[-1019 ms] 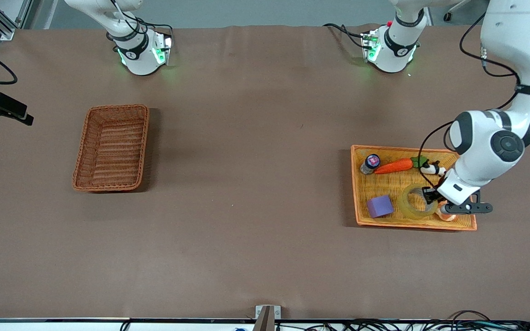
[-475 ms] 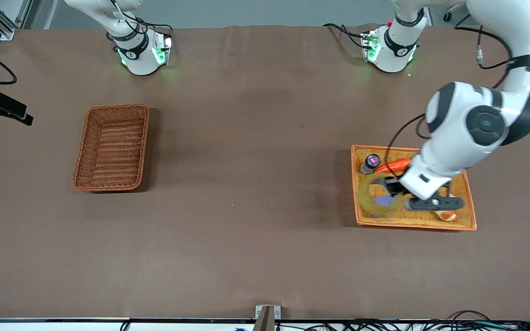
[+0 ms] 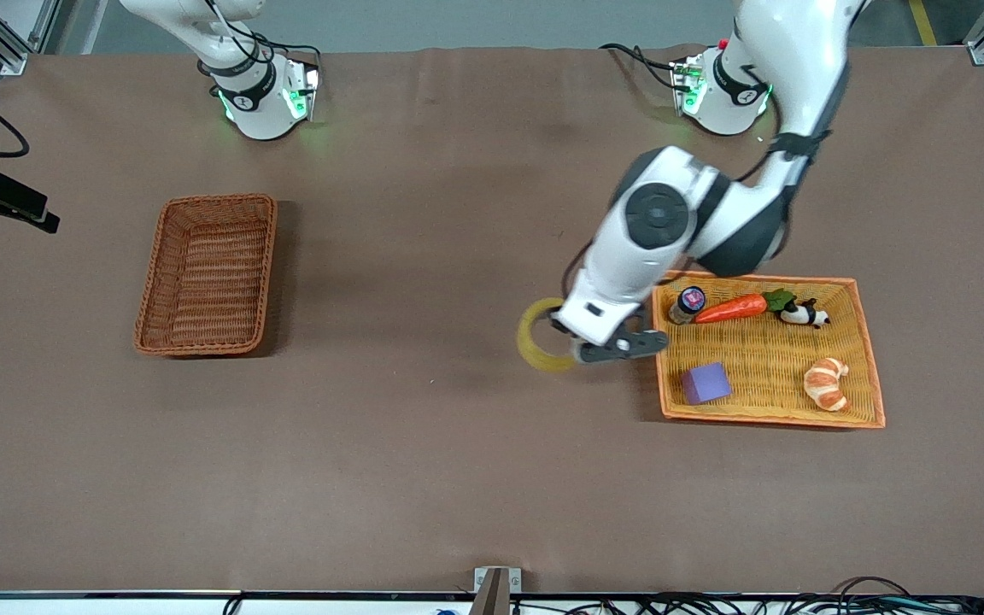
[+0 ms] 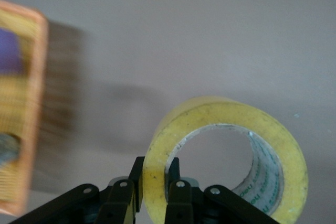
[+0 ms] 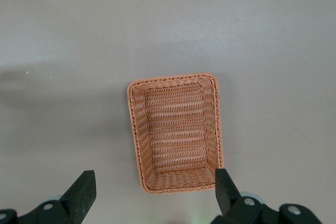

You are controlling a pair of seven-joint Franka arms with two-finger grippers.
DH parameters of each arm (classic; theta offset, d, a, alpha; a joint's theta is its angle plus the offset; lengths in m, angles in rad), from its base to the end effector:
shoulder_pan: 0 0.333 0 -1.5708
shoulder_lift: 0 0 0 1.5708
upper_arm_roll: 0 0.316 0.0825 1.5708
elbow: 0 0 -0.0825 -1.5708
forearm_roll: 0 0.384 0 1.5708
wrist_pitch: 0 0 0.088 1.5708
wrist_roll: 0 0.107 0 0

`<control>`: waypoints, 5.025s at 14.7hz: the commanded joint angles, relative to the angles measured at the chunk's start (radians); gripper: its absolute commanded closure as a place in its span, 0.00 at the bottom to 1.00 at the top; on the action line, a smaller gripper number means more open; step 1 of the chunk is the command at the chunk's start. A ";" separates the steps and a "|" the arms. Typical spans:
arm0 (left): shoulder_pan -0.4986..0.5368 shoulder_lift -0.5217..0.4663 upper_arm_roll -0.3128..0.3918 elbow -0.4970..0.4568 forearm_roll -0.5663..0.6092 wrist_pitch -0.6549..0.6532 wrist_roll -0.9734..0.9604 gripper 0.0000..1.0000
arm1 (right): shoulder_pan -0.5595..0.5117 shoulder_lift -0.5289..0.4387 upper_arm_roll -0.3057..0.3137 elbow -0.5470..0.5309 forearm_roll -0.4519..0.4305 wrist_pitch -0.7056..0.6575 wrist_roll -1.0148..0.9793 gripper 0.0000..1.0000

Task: Move tape to another basket
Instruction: 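Lift the tape roll and carry it toward the table middle, then set the tape on the table while the right gripper reaches toward it, then lower the right gripper onto the tape while the left gripper withdraws, then grasp the tape with the right gripper and carry it over the basket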

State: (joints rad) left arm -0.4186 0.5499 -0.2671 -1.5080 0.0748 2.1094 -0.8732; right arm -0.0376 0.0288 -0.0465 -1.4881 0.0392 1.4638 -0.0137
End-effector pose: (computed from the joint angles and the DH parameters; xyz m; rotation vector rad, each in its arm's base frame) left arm 0.5679 -0.4204 0.3608 3.0265 0.2944 0.0005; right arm 0.5512 -0.0415 0.6381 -3.0985 0.1042 0.0793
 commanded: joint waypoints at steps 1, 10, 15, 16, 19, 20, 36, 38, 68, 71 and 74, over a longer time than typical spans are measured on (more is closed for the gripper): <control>-0.107 0.155 0.014 0.173 0.011 -0.006 -0.133 1.00 | -0.010 -0.027 0.004 -0.031 0.021 0.003 -0.015 0.00; -0.267 0.347 0.066 0.200 0.011 0.262 -0.268 0.90 | -0.010 -0.027 0.004 -0.031 0.019 0.004 -0.017 0.00; -0.258 0.300 0.088 0.196 0.019 0.245 -0.267 0.00 | -0.008 -0.027 0.004 -0.031 0.021 0.006 -0.015 0.00; -0.250 0.263 0.104 0.196 0.031 0.203 -0.260 0.00 | -0.010 -0.027 0.004 -0.031 0.021 0.006 -0.015 0.00; -0.169 0.097 0.144 0.196 0.065 -0.013 -0.221 0.00 | 0.022 -0.026 0.022 -0.032 0.025 0.013 -0.002 0.00; -0.101 0.031 0.141 0.192 0.065 -0.076 -0.186 0.00 | 0.053 -0.024 0.034 -0.031 0.024 0.018 0.012 0.00; 0.437 -0.540 0.131 -0.199 -0.064 -0.353 0.729 0.00 | 0.646 0.540 0.036 -0.081 -0.028 0.633 0.589 0.00; 0.437 -0.577 0.134 -0.221 -0.075 -0.356 0.761 0.00 | 0.662 0.551 0.036 -0.144 -0.054 0.716 0.589 0.00; 0.442 -0.565 0.143 -0.084 -0.073 -0.536 0.905 0.00 | 0.438 0.269 0.036 -0.187 -0.062 0.402 0.527 1.00; 0.440 -0.565 0.143 -0.084 -0.073 -0.536 0.904 0.00 | 0.325 0.157 0.001 -0.265 -0.062 0.328 0.260 1.00; 0.440 -0.565 0.143 -0.086 -0.075 -0.536 0.904 0.00 | 0.314 0.057 -0.125 -0.412 -0.062 0.358 0.045 1.00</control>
State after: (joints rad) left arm 0.0156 -0.0187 -0.1238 -1.6078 0.0151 1.5912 0.0104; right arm 0.2758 0.1763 -0.1224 -1.7545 -0.0263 1.7749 0.1314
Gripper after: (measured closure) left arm 0.000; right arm 0.789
